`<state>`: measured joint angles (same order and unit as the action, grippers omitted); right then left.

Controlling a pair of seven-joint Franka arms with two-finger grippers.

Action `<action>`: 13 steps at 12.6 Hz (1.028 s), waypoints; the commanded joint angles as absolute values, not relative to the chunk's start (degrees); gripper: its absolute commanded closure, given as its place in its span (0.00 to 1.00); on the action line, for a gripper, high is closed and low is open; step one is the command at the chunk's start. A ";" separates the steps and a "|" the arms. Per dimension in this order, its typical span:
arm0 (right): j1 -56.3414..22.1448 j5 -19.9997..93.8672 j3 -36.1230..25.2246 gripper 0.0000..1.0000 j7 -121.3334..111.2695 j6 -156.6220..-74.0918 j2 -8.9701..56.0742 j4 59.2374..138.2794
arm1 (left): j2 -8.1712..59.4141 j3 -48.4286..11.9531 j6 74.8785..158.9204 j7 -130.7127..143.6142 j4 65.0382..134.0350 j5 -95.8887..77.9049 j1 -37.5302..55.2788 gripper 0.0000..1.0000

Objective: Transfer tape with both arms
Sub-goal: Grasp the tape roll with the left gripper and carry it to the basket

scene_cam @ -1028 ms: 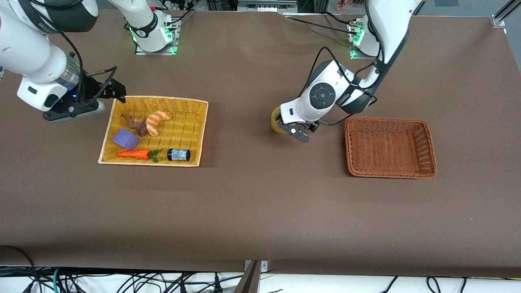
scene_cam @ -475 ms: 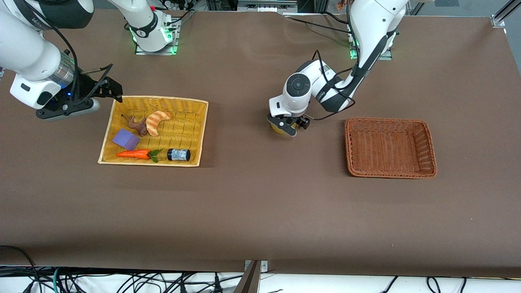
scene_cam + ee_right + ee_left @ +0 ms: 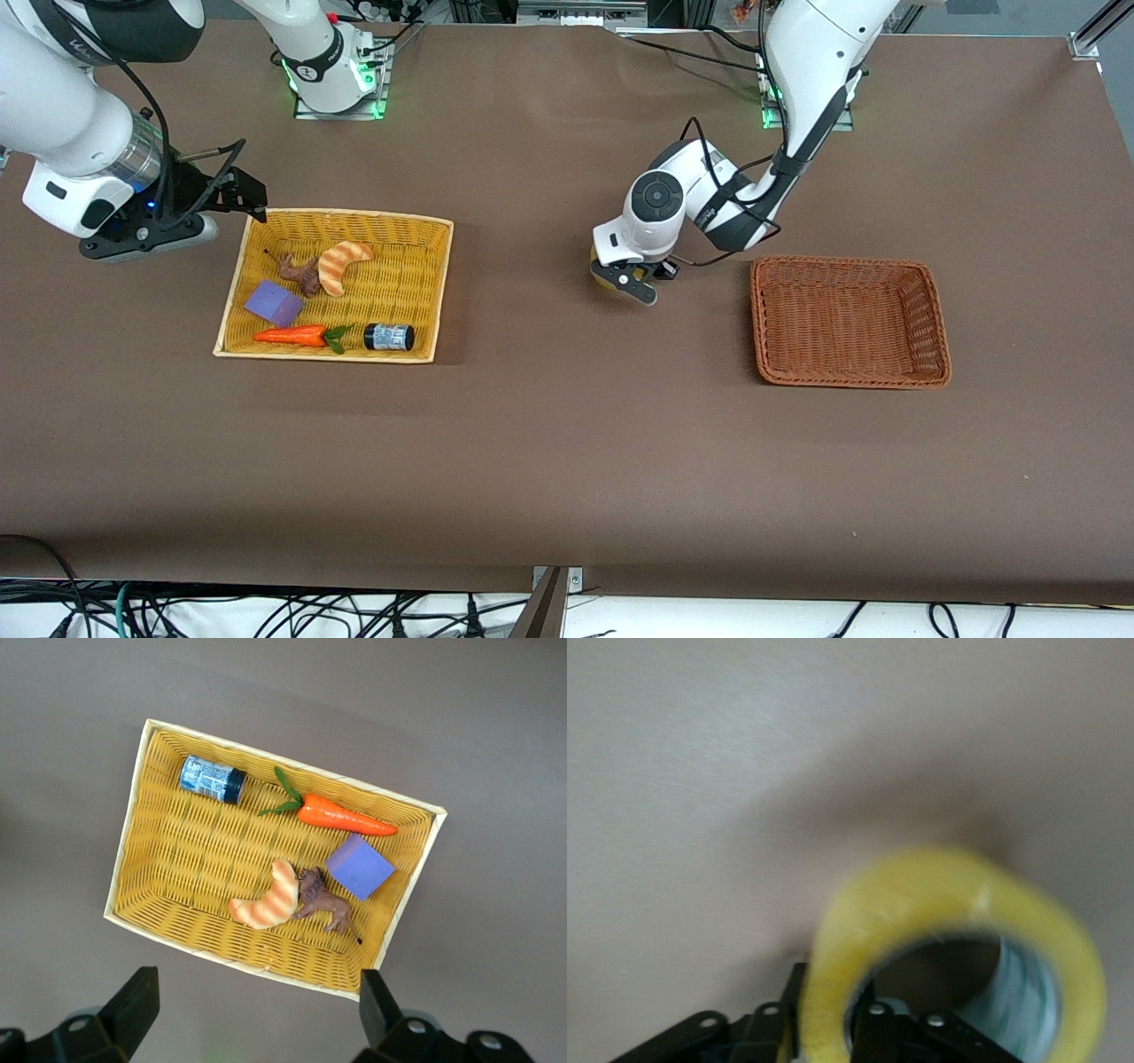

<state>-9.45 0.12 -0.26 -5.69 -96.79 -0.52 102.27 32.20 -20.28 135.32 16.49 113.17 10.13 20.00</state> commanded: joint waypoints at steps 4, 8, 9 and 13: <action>-9.49 0.00 -0.18 0.00 -6.07 -96.42 -1.05 102.57 | 22.69 -21.27 110.36 14.26 105.31 11.08 9.97 1.00; -9.40 0.00 -0.18 0.00 -6.42 -96.06 -1.05 102.66 | 21.62 -21.18 102.12 -5.12 101.95 12.12 -4.44 1.00; -9.40 0.09 -0.18 0.00 -6.59 -96.06 -1.05 102.66 | 22.49 -21.18 105.52 -8.84 103.78 12.13 -8.31 1.00; -9.32 0.09 -0.18 0.00 -6.50 -95.98 -1.05 102.66 | 22.06 -21.18 115.22 -10.46 111.27 14.06 -10.46 0.13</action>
<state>-9.49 0.11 -0.23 -5.69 -96.61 -0.48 102.46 23.74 -20.16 114.35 -10.48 109.84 12.28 -11.32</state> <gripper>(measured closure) 0.000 0.771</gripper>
